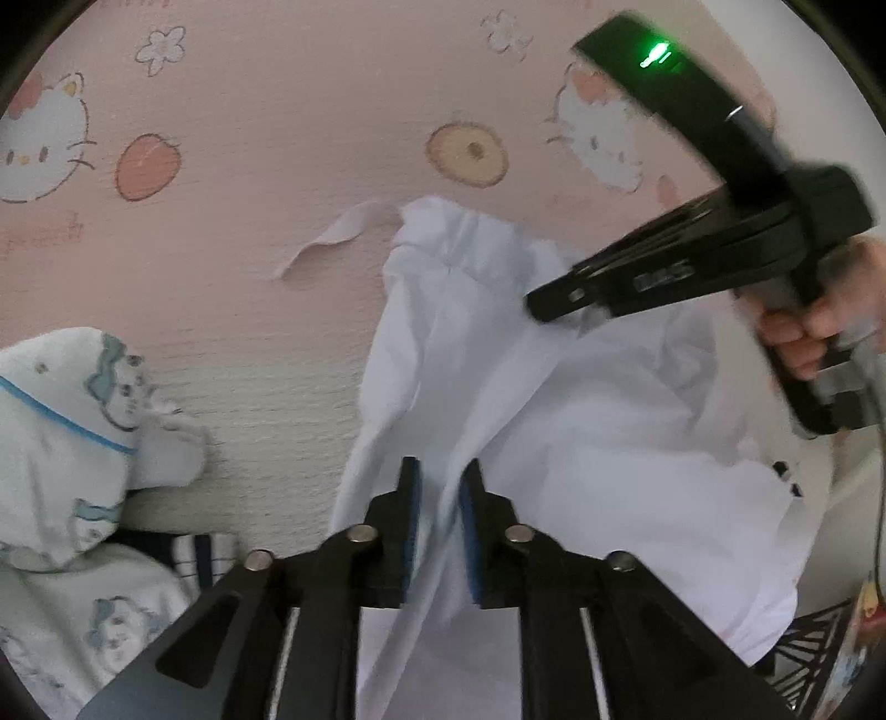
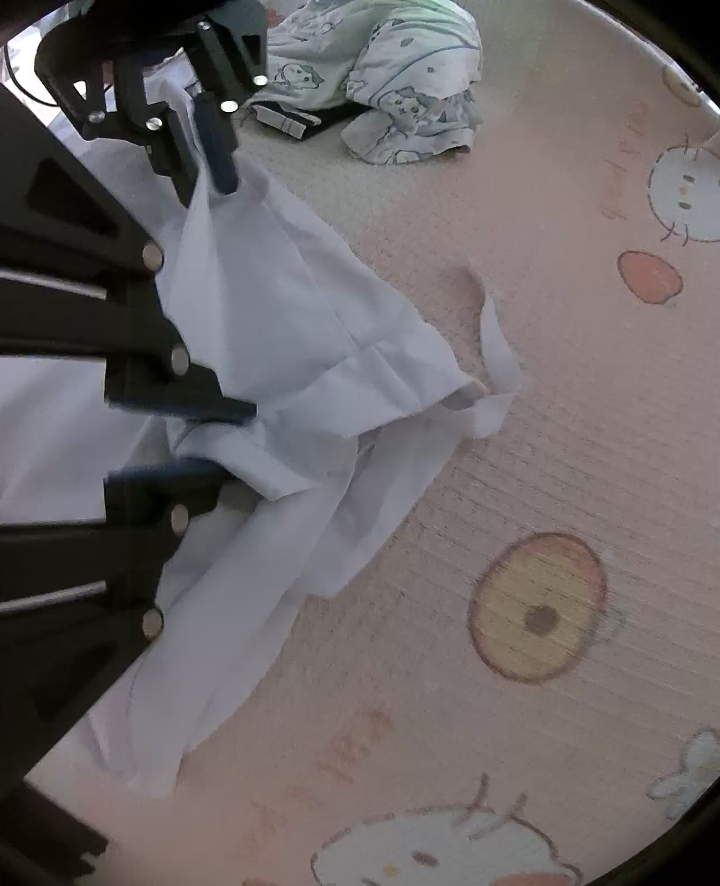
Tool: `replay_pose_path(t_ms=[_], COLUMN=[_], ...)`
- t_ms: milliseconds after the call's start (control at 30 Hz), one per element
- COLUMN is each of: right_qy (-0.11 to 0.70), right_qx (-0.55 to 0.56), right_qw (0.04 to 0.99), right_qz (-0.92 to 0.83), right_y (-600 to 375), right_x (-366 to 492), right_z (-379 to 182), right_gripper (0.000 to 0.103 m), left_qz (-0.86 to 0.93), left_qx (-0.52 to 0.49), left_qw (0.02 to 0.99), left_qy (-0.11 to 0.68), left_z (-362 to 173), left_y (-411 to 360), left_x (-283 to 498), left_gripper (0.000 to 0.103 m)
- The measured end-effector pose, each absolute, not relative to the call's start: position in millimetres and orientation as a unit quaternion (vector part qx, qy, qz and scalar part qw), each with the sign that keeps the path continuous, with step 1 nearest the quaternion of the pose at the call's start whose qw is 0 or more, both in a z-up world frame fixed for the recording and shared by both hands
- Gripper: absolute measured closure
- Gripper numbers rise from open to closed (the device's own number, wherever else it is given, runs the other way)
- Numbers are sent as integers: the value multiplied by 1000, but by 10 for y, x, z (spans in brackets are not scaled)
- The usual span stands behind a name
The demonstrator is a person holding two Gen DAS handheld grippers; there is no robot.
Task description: Fold clothes
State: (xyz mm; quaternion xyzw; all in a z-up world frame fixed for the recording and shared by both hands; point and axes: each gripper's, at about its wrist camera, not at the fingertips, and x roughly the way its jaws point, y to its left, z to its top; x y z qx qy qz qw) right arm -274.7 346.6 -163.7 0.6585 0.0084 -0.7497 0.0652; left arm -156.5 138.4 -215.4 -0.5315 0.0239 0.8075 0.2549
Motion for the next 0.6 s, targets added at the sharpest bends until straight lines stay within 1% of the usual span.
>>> replay_pose_path(t_ms=[33, 67, 100, 133, 200, 267, 333, 500, 567, 600], right_qy=[13, 16, 12, 1, -22, -55, -98, -248, -275, -272], right_qx=[657, 654, 650, 646, 637, 632, 634, 651, 655, 656], right_qw=[63, 61, 59, 57, 55, 53, 49, 19, 11, 4], right_qz=[-751, -754, -758, -762, -768, -771, -766, -717, -704, -704], right_y=[3466, 3469, 3480, 3499, 3539, 3593, 3665, 3883, 3914, 3859], right_x=[-2747, -2744, -2749, -2760, -2789, -2843, -2837, -2959, -3002, -2999], right_z=[-1575, -1498, -1419, -1338, -1193, -1099, -1060, -1263, -1361, -1400], right_gripper=[46, 43, 43, 43, 43, 43, 43, 43, 43, 43], left_qz=[807, 805, 805, 804, 803, 810, 820, 822, 821, 820], left_qx=[-532, -532, -532, -533, -533, -524, -515, -514, -515, -516], left_qw=[258, 261, 262, 263, 265, 259, 249, 246, 247, 246], left_qy=[15, 6, -6, -20, -46, -44, -25, 2, 2, 1], left_z=[-2133, -2112, -2099, -2088, -2065, -2029, -2026, -2071, -2107, -2130], left_y=[1360, 1337, 1294, 1246, 1150, 1030, 985, 870, 848, 841], left_x=[-1564, -1563, -1560, -1556, -1549, -1515, -1496, -1509, -1511, -1520], left_gripper=[71, 60, 51, 49, 48, 48, 48, 48, 48, 48])
